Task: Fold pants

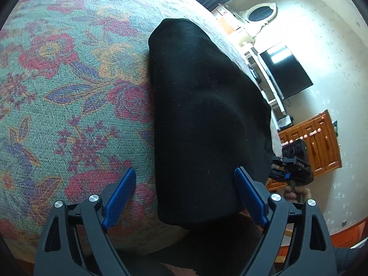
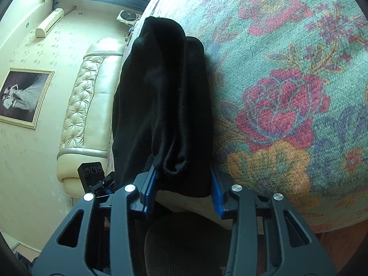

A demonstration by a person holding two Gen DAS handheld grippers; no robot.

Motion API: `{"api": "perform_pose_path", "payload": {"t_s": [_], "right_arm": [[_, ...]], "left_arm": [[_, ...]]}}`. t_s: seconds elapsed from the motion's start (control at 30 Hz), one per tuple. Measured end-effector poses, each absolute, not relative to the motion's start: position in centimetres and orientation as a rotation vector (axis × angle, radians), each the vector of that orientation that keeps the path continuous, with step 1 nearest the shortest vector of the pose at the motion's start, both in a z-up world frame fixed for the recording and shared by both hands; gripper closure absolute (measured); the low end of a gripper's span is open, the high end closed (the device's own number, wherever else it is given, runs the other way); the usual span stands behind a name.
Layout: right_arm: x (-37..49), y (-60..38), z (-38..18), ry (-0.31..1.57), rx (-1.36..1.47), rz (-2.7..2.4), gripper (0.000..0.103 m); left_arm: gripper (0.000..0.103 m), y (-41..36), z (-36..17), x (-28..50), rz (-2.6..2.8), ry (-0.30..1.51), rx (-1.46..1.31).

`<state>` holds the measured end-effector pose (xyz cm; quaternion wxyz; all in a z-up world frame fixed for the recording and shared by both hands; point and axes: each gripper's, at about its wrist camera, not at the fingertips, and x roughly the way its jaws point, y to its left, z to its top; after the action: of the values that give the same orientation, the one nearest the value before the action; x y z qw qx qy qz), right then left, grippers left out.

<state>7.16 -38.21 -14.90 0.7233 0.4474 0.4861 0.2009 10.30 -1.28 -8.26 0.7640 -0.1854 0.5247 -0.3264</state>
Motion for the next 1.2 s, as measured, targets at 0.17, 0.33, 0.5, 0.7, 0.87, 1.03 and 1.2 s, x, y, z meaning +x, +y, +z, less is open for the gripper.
{"api": "perform_pose_path", "payload": {"t_s": [0.17, 0.33, 0.5, 0.7, 0.87, 1.03, 1.2], "right_arm": [[6.7, -39.4, -16.2, 1.054, 1.004, 0.484, 0.065], [6.5, -40.1, -16.3, 1.06, 1.028, 0.539, 0.045], [6.4, -42.0, -12.7, 1.015, 0.881, 0.459, 0.022], [9.6, -44.5, -11.9, 0.93, 0.933, 0.429, 0.016], [13.9, -43.6, -14.0, 0.987, 0.959, 0.444, 0.016], [16.8, -43.0, -14.8, 0.962, 1.02, 0.473, 0.015], [18.2, -43.8, -15.5, 0.904, 1.158, 0.508, 0.015]], "left_arm": [[0.033, -3.1, -8.0, 9.8, -0.685, 1.099, -0.243], [0.032, -3.1, -7.3, 9.9, -0.688, 1.091, -0.267], [0.021, -2.0, -4.4, 10.9, -0.714, 1.009, -0.344], [0.018, -1.3, -4.3, 15.7, -0.735, 0.983, -0.405], [0.018, -1.4, -7.2, 20.7, -0.707, 1.078, -0.443], [0.018, -2.7, -8.2, 23.8, -0.744, 1.093, -0.447], [0.018, -2.4, -8.9, 25.3, -0.807, 1.084, -0.618]]}}
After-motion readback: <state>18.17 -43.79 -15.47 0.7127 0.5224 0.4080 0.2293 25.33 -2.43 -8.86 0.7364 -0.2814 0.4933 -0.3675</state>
